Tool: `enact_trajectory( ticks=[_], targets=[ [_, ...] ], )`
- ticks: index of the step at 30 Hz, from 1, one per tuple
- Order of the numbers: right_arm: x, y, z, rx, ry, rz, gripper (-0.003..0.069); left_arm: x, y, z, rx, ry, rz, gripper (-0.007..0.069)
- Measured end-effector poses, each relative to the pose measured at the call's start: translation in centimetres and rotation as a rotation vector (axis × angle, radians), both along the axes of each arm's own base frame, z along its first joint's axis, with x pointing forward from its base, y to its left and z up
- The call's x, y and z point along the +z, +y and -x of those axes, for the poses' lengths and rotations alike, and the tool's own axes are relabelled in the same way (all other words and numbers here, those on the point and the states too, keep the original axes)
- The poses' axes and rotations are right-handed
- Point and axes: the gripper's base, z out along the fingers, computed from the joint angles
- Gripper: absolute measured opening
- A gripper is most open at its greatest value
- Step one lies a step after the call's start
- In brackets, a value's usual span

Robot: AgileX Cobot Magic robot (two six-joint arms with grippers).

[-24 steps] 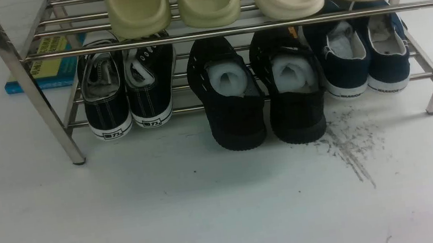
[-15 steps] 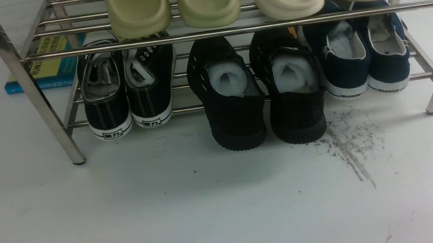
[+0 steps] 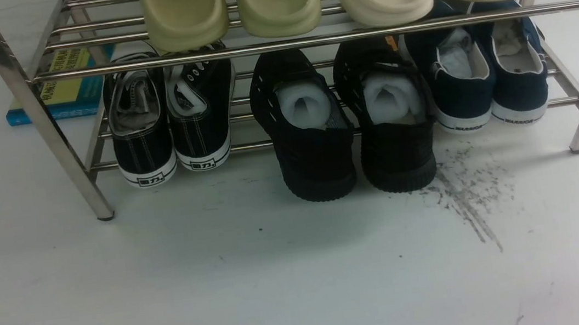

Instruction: Take the shoes off the shelf with your hand on the white table.

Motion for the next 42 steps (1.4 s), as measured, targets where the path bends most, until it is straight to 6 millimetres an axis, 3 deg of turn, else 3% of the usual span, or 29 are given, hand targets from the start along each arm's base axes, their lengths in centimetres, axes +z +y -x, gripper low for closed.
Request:
enact_trajectory(
  ticks=[37, 40, 42],
  targets=[
    [0.0, 0.01, 0.0, 0.0, 0.0, -0.003, 0.0237, 0.0, 0.0, 0.0, 0.0, 0.0, 0.0, 0.0242],
    [0.02, 0.26, 0.02, -0.002, 0.006, -0.1, 0.0237, 0.0, 0.0, 0.0, 0.0, 0.0, 0.0, 0.0242],
    [0.18, 0.85, 0.05, -0.01, 0.021, -0.351, 0.0237, 0.0, 0.0, 0.0, 0.0, 0.0, 0.0, 0.0242]
  ],
)
